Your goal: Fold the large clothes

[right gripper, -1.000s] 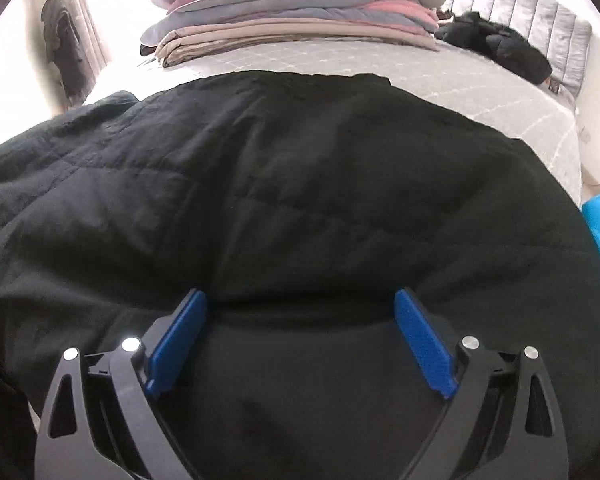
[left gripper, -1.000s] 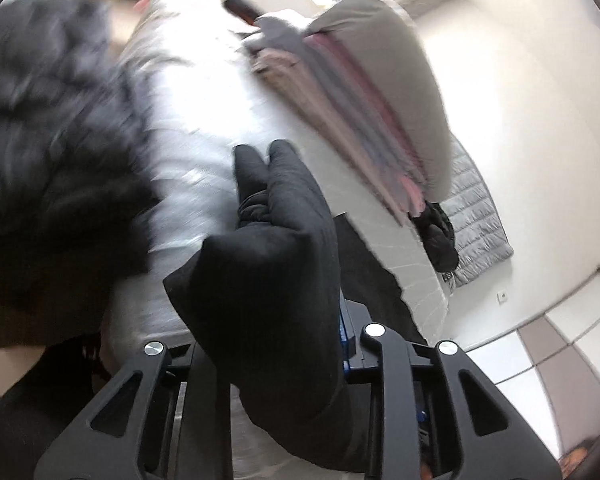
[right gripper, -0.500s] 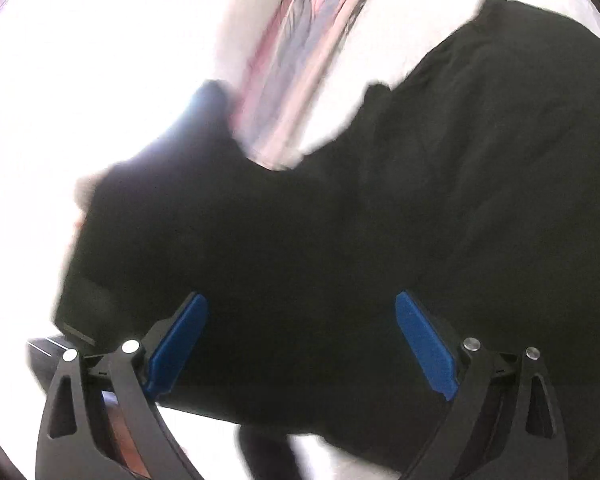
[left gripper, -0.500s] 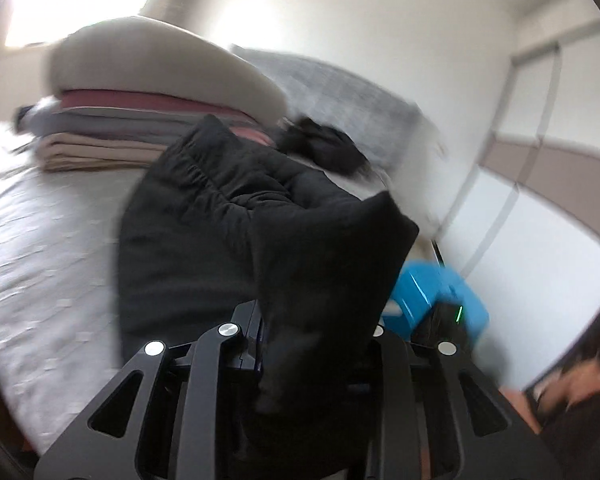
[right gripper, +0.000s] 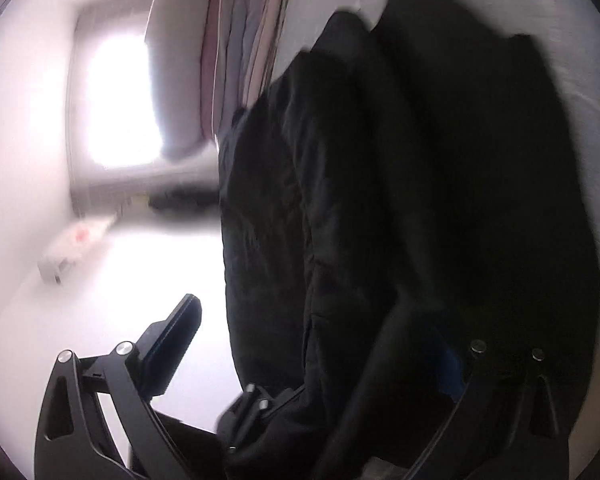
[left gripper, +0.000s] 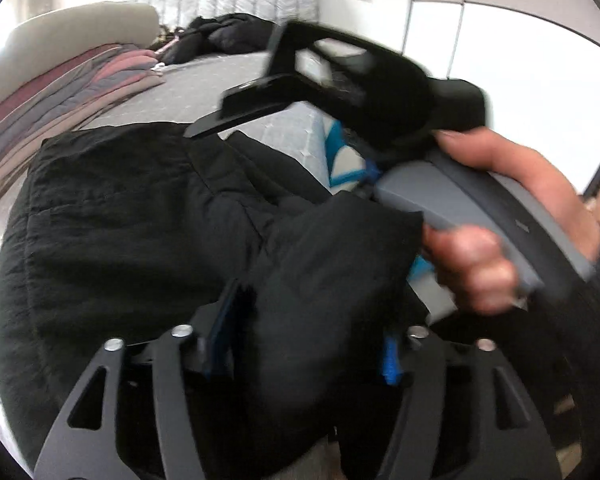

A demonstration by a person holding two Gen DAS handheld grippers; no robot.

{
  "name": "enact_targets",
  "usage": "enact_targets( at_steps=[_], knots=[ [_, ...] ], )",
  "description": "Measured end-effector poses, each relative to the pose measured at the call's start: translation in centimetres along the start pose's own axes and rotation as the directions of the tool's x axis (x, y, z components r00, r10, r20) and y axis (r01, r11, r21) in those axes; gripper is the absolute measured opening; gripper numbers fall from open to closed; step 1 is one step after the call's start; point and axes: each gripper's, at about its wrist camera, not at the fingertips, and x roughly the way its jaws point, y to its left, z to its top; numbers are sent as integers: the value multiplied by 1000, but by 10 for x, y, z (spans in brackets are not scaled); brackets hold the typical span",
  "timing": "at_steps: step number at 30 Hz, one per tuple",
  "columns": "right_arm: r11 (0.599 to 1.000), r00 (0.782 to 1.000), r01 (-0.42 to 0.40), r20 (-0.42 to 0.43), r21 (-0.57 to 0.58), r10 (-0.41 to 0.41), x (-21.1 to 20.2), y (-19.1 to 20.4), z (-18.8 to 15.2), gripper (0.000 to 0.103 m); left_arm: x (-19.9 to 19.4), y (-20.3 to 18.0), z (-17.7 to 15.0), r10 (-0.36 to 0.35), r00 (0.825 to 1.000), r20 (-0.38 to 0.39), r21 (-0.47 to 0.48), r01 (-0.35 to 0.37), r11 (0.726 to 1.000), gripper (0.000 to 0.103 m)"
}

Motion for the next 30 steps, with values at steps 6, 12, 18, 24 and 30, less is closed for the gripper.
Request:
enact_targets(
  at_steps=[6,12,18,24,30],
  knots=[
    [995,994,65,-77,-76,-71,20,10,18,96,-72,10,-40,-36,999,13,25,35,999,65],
    [896,943,289,-62,-336,-327,39,43,10,41,-127,99,-61,12,993,117,-261,19,965,73],
    [889,976,214,47,-406,-213,13,81,3,29,-145,176,-56,36,973,230,-525,92,846,74],
    [886,980,193,133,-421,-150,-47,66,-12,28,-124,184,-31,13,962,272,-518,135,844,78],
    [975,995,80,81,-206,-65,-52,-49,-6,33,-67,165,-9,-91,972,215,-485,187,854,79]
  ],
)
